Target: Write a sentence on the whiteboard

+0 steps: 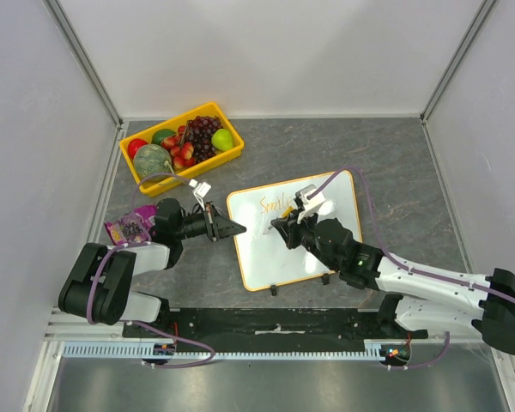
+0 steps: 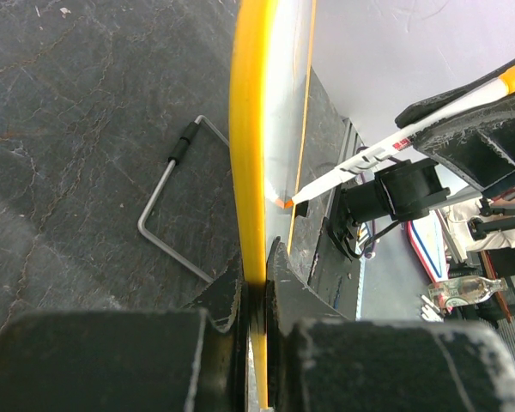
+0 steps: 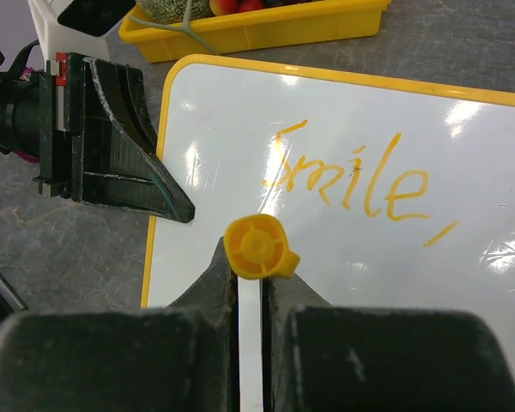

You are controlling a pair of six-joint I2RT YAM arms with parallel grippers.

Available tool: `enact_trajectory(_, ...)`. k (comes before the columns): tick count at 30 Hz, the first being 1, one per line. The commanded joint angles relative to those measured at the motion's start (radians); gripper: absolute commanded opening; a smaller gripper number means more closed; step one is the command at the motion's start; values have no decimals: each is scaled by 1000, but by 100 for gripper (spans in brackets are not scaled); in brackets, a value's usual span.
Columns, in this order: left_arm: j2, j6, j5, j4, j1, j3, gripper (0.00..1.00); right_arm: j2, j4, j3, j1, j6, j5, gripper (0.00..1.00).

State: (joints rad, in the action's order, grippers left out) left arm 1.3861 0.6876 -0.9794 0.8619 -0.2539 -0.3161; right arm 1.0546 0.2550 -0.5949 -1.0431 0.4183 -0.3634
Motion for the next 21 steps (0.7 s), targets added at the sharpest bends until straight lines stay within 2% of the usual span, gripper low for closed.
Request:
enact_trajectory(1,21,-177,7,-63,-19,12,2,28,33,-8,-3,-6,12,0)
enact_trajectory(21,19,-178,8,-64,-21,12,2,-34,-66,38,-3,-30,-23,0)
